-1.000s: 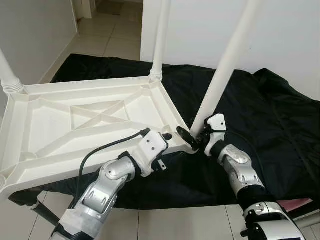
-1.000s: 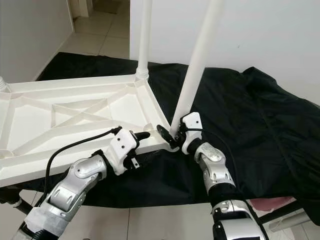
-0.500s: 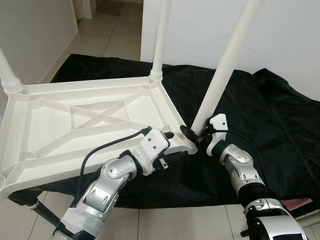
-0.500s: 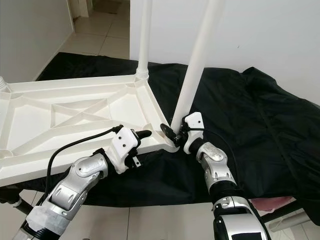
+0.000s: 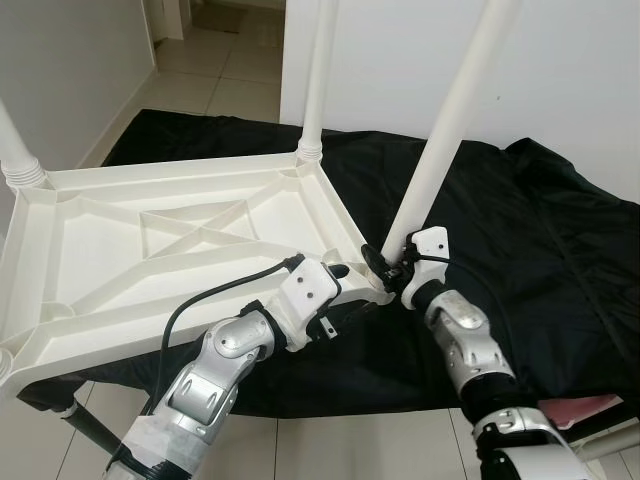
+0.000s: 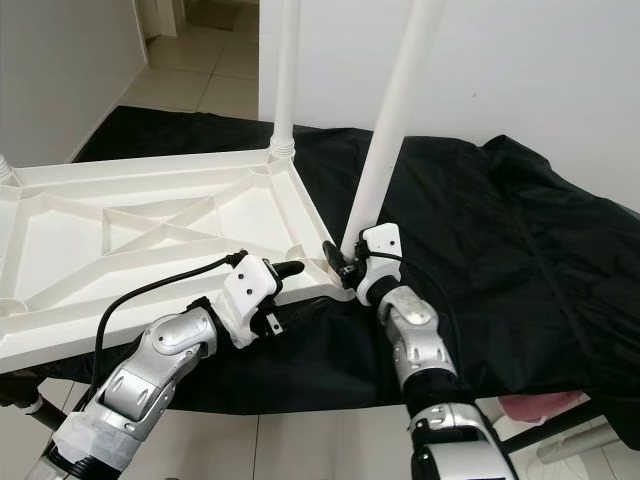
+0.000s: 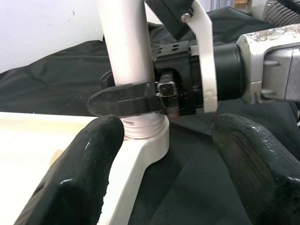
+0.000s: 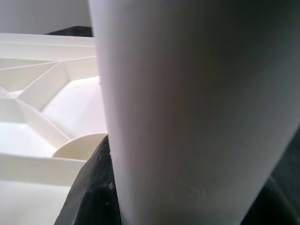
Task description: Building children table
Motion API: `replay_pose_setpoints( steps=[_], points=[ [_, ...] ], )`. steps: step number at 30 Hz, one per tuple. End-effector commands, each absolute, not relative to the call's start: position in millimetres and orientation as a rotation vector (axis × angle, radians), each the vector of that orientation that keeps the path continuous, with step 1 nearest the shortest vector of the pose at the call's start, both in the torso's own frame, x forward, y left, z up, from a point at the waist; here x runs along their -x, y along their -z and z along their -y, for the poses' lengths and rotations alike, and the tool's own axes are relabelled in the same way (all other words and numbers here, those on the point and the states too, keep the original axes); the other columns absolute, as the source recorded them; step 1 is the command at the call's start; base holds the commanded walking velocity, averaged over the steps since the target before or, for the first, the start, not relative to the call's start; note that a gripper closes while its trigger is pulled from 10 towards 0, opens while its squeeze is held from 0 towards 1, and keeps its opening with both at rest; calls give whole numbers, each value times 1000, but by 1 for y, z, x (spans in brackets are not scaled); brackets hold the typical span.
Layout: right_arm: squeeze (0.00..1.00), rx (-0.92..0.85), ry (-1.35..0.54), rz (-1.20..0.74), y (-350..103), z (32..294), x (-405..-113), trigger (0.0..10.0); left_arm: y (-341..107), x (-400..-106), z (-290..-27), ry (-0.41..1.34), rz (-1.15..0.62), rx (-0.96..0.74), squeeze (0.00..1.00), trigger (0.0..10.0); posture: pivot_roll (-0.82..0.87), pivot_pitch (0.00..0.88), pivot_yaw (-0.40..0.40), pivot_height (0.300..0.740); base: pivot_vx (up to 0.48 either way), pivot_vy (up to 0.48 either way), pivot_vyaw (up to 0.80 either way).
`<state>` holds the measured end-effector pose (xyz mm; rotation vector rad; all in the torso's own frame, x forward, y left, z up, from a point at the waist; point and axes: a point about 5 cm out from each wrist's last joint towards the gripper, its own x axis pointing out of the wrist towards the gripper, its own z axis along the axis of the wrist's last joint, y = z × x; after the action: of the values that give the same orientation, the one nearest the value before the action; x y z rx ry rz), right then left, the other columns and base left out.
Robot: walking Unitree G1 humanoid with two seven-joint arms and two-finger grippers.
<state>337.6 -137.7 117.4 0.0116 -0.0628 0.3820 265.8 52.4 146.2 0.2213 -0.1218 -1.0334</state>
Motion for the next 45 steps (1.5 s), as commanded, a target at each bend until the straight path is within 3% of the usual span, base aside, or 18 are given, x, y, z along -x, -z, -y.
replay_pose_setpoints(
  steps=[1,5,7,9,11,24,25,36,37,38,39,45],
  points=[
    [0,-35,-301,13,-108,139,-333,10000,-144,-264,-50,1054,112,-228,0,10000,5,0,-101,740,0,0,0],
    [0,-65,-224,21,-110,136,-330,10000,-143,-263,-49,1055,109,-227,0,10000,3,0,-103,740,0,0,0],
    [0,-125,-6,48,-113,130,-317,10000,-142,-263,-50,1054,105,-226,0,10000,1,0,-103,740,0,0,0],
    [0,-125,-6,48,-113,130,-317,10000,-142,-263,-50,1054,105,-226,0,10000,1,0,-103,740,0,0,0],
    [0,-144,121,63,-116,129,-309,10000,-142,-263,-50,1055,109,-225,0,10000,0,0,-105,740,0,0,0],
    [0,-138,61,80,-118,120,-306,10000,-144,-265,-50,1046,117,-227,0,10000,5,0,-109,740,0,0,0],
    [1000,-142,60,82,-118,121,-305,10000,-144,-265,-50,1045,118,-227,0,10000,6,0,-111,740,0,0,0],
    [1000,-133,30,84,-113,127,-302,10000,-143,-264,-49,1046,120,-241,0,10000,10,0,-117,740,0,0,0],
    [922,-139,7,74,-111,128,-302,10000,-143,-265,-49,1045,121,-239,0,10000,9,0,-117,740,0,0,0],
    [922,-139,7,74,-111,128,-302,10000,-143,-265,-49,1045,121,-239,0,10000,9,0,-117,740,0,0,0],
    [0,-150,-20,67,-109,129,-302,10000,-143,-265,-49,1044,122,-239,0,10000,9,0,-117,740,0,0,0],
    [0,-141,-117,75,-106,132,-301,10000,-143,-264,-49,1050,122,-239,0,10000,8,0,-116,740,0,0,0]
  ],
)
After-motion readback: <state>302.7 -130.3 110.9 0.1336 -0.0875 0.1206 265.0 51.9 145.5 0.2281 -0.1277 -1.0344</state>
